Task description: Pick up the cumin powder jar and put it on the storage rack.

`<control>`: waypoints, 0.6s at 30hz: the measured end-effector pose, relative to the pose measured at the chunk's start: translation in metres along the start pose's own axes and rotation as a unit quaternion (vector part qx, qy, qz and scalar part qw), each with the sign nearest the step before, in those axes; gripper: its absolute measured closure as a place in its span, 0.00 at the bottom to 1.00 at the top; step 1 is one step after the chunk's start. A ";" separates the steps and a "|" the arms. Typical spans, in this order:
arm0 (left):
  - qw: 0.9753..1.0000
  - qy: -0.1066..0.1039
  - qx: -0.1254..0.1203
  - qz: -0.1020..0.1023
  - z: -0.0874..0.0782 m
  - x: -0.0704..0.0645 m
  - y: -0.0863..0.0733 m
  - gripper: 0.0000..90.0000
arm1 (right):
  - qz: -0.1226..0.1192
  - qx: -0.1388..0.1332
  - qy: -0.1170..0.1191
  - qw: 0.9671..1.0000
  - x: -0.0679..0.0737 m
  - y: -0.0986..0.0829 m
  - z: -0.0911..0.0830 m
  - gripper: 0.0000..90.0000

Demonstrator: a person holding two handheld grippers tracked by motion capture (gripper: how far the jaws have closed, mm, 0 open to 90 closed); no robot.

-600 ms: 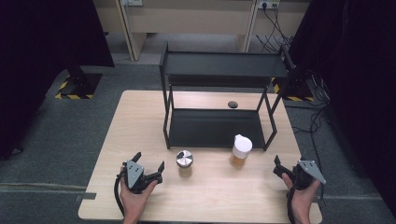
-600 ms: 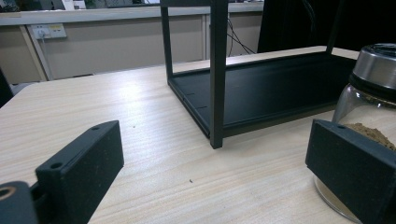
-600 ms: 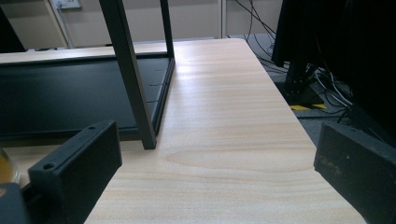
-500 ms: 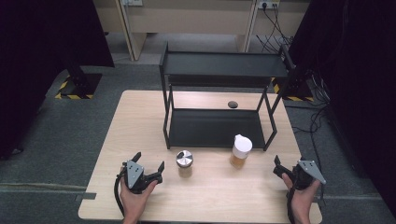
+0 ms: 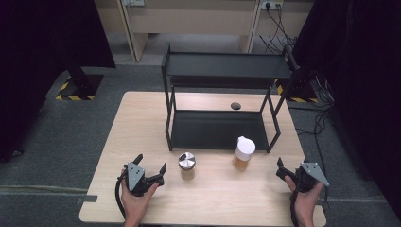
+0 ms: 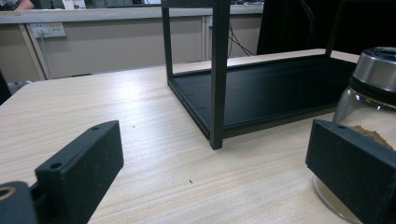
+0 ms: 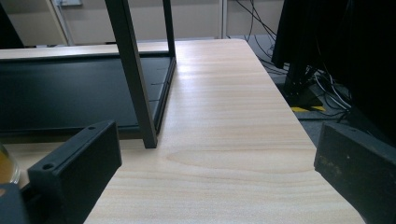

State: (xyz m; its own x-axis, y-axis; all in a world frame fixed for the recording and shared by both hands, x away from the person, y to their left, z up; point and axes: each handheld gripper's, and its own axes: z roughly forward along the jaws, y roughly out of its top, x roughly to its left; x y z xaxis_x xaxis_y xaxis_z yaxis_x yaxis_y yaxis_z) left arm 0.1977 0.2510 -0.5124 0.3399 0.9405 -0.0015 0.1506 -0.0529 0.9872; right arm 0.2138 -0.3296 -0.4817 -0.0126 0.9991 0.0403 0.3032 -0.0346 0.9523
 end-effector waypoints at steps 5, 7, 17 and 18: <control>1.000 -0.007 -0.003 -0.007 0.000 0.003 -0.001 0.03 | 0.001 0.000 0.000 1.000 0.000 0.000 0.000 0.01; 1.000 -0.009 -0.005 -0.007 0.000 0.004 -0.002 0.03 | 0.001 0.001 0.000 1.000 0.000 0.000 0.000 0.01; 0.998 -0.047 -0.034 -0.023 -0.004 0.006 0.004 0.02 | -0.005 0.003 0.001 1.000 0.000 0.001 0.001 0.01; 0.998 -0.051 -0.036 -0.023 -0.004 0.006 0.005 0.02 | -0.006 0.003 0.001 1.000 0.001 0.001 0.001 0.01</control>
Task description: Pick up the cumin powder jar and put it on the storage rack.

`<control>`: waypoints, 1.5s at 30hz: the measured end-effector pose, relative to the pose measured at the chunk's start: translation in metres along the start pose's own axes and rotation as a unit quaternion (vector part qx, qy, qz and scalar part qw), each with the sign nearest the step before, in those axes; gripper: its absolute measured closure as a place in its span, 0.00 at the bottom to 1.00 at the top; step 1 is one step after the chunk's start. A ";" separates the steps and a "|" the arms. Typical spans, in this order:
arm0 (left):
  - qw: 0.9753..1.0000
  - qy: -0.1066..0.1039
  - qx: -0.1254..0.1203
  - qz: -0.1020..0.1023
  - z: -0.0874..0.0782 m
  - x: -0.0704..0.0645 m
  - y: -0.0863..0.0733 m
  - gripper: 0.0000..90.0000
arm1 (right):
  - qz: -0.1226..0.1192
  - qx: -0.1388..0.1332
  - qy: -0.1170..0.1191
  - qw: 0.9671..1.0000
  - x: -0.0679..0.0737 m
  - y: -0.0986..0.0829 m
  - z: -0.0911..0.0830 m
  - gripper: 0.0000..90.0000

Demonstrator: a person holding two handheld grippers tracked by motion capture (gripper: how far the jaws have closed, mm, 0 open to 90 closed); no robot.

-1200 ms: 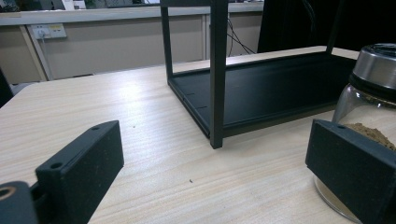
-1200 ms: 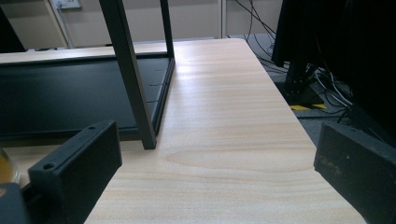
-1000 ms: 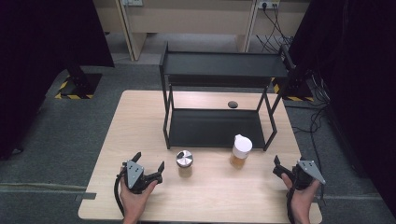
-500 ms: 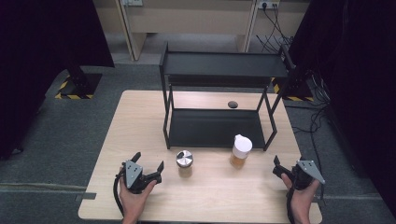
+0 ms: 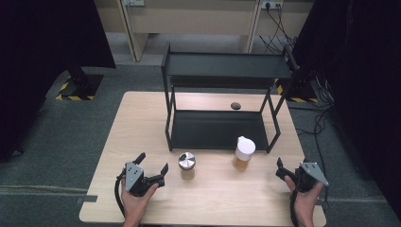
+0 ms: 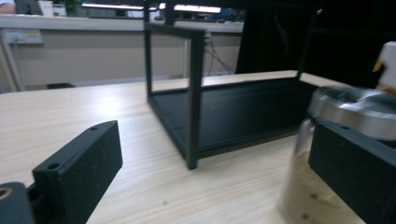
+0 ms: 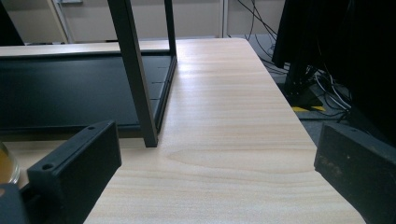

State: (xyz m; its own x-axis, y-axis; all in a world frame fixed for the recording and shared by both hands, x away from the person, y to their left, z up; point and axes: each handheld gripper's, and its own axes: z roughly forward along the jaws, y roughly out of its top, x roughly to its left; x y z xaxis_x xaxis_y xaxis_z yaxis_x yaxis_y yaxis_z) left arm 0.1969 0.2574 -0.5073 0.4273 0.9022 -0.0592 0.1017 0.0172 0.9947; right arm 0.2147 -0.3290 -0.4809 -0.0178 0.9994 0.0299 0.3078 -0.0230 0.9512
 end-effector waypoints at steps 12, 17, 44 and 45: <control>0.998 -0.050 -0.022 0.008 0.000 -0.009 0.011 0.02 | -0.005 -0.002 0.000 1.000 0.001 0.000 0.000 0.01; 0.997 -0.066 -0.025 0.015 0.001 -0.015 0.015 0.02 | -0.006 -0.002 0.001 1.000 0.002 -0.001 0.001 0.01; 0.993 -0.091 0.047 0.049 0.043 -0.043 0.010 0.02 | -0.011 -0.005 0.001 1.000 0.004 -0.001 0.001 0.01; 0.993 -0.091 0.050 0.051 0.044 -0.043 0.010 0.02 | -0.012 -0.005 0.001 1.000 0.004 -0.001 0.001 0.01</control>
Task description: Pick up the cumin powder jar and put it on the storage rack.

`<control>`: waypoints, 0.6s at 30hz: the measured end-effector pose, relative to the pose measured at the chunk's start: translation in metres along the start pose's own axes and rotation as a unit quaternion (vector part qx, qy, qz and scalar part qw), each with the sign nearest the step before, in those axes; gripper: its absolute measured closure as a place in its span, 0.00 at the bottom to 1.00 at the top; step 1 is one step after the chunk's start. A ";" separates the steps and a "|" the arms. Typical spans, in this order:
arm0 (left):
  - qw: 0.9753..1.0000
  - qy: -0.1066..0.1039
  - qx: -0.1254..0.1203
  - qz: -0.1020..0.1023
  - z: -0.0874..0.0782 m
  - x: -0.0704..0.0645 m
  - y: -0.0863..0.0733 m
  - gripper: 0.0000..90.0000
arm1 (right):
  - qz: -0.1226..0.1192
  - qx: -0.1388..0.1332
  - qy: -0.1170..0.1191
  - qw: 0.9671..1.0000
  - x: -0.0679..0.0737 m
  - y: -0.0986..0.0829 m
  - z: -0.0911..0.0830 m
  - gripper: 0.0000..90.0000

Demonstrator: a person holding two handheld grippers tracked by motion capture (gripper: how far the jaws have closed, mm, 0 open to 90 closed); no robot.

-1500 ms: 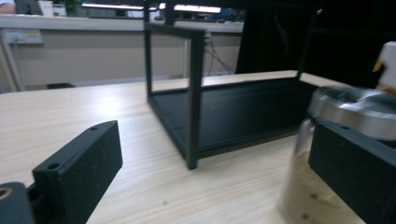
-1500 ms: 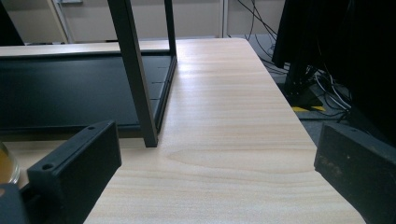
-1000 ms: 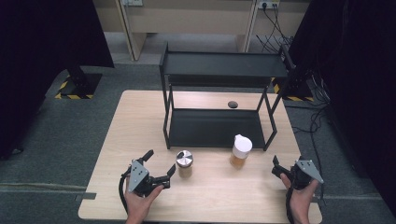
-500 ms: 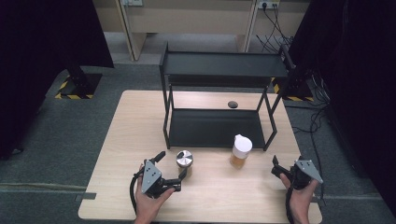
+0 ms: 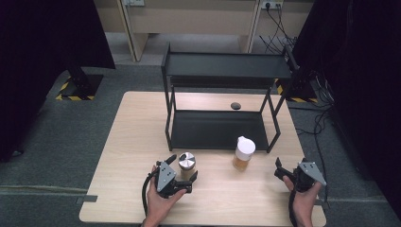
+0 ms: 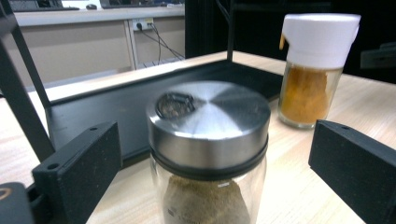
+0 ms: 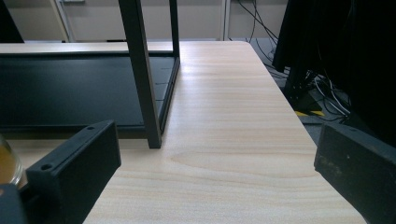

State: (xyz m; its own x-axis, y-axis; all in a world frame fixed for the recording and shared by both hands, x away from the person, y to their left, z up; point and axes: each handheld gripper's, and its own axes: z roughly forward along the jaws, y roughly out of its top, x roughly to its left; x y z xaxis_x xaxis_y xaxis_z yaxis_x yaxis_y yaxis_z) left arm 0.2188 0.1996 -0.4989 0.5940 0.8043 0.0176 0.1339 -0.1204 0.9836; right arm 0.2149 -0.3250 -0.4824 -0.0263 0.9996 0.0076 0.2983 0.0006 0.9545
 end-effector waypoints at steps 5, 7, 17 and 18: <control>1.000 0.001 0.013 0.008 0.005 -0.003 -0.002 0.02 | -0.002 0.000 0.001 1.000 0.000 0.000 0.000 0.01; 1.000 0.002 0.016 0.008 0.007 -0.004 -0.002 0.02 | -0.002 0.000 0.002 1.000 0.001 0.000 0.000 0.01; 0.999 0.013 0.034 0.020 0.012 -0.009 0.004 0.04 | -0.002 -0.001 0.003 1.000 0.001 0.000 0.000 0.01; 0.999 0.014 0.036 0.020 0.013 -0.010 0.004 0.05 | -0.001 -0.002 0.003 1.000 0.001 0.000 0.000 0.01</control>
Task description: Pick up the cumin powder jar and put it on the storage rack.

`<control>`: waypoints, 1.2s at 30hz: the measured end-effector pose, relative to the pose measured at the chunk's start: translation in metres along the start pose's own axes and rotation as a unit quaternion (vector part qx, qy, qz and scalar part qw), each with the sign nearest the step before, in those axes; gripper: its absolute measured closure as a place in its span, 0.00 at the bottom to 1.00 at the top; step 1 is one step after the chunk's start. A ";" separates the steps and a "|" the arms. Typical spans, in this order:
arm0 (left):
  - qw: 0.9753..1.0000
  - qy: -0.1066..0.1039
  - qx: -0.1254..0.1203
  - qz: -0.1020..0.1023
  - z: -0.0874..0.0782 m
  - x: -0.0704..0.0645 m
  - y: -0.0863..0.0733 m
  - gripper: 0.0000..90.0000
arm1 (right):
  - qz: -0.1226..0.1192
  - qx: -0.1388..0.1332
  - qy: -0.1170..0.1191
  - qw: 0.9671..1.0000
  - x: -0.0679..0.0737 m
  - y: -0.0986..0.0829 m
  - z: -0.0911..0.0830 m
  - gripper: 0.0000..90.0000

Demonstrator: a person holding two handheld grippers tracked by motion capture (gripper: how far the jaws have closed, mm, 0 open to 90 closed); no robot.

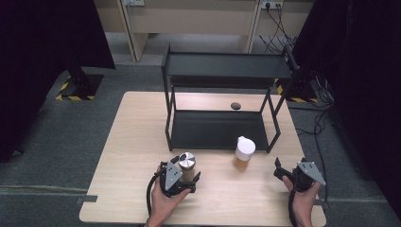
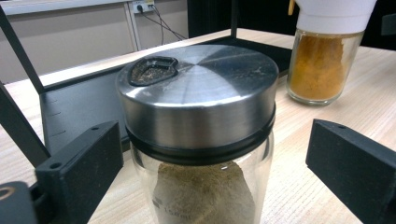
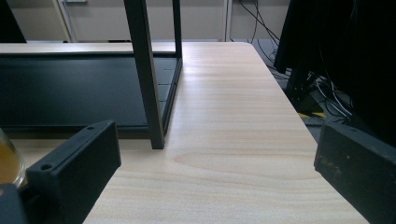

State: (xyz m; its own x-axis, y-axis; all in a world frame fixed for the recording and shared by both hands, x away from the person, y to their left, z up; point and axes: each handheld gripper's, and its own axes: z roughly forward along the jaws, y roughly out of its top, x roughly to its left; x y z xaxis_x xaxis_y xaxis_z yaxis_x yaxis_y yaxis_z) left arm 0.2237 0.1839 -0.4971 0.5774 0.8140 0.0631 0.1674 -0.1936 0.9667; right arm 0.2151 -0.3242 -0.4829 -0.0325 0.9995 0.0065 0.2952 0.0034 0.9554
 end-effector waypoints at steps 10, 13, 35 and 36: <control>1.000 0.009 0.022 0.013 0.006 -0.005 0.008 0.19 | 0.000 -0.001 0.001 1.000 0.000 0.000 0.000 0.01; 1.000 0.015 0.023 0.013 0.007 -0.007 0.009 0.22 | 0.001 0.000 0.002 1.000 0.000 0.000 0.000 0.01; 1.000 0.023 0.020 0.008 0.007 -0.007 0.008 0.33 | 0.000 -0.001 0.004 1.000 -0.001 0.000 0.000 0.01; 0.999 0.024 0.019 0.009 0.007 -0.008 0.008 0.33 | -0.001 -0.001 0.004 1.000 -0.001 0.000 0.000 0.01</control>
State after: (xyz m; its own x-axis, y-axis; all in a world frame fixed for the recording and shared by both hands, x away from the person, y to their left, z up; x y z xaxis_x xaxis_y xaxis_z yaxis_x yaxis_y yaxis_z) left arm 0.2264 0.1721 -0.4921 0.5423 0.8351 0.0925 0.1889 -0.2285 0.9550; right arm 0.2151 -0.3248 -0.4832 -0.0402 0.9992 0.0069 0.2934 0.0052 0.9560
